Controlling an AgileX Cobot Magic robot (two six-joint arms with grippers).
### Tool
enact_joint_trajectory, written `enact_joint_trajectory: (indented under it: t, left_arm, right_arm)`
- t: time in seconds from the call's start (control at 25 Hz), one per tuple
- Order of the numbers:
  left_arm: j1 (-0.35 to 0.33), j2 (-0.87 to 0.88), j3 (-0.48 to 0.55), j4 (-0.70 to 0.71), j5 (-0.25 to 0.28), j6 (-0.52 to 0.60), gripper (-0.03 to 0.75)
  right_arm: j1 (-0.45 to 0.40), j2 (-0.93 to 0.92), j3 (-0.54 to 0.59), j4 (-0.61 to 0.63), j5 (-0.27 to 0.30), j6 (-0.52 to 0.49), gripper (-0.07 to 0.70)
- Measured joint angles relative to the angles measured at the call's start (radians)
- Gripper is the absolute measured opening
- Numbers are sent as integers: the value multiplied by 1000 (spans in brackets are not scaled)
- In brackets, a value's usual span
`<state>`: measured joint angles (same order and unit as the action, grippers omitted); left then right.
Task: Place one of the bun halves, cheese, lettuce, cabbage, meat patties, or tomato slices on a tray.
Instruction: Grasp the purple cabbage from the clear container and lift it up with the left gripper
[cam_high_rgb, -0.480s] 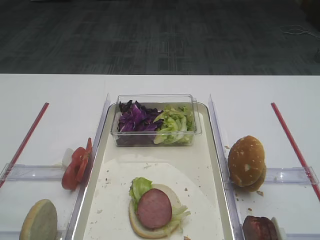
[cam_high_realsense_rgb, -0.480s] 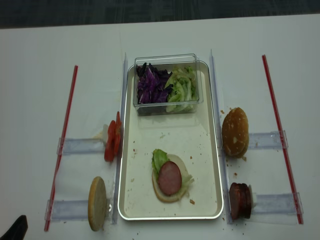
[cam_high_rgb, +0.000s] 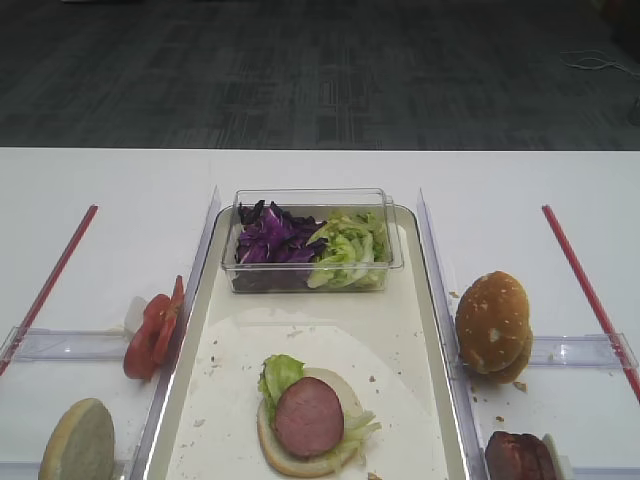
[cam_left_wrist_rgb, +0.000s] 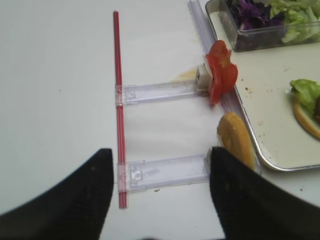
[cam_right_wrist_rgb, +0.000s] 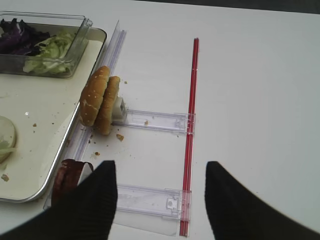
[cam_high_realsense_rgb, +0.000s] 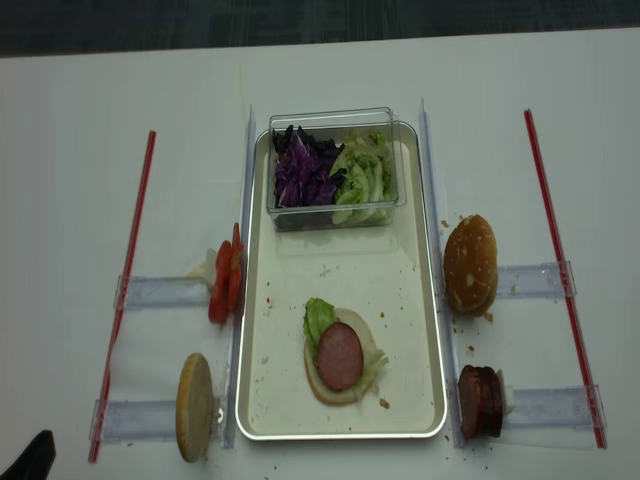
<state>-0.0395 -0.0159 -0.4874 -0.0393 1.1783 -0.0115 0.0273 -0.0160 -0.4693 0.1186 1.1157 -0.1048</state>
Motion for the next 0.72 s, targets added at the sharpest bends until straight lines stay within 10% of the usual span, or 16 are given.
enact_joint_trajectory:
  t: [0.72]
  left_arm:
    - [0,0,0,0,0,0,429]
  right_arm:
    - [0,0,0,0,2,0,405]
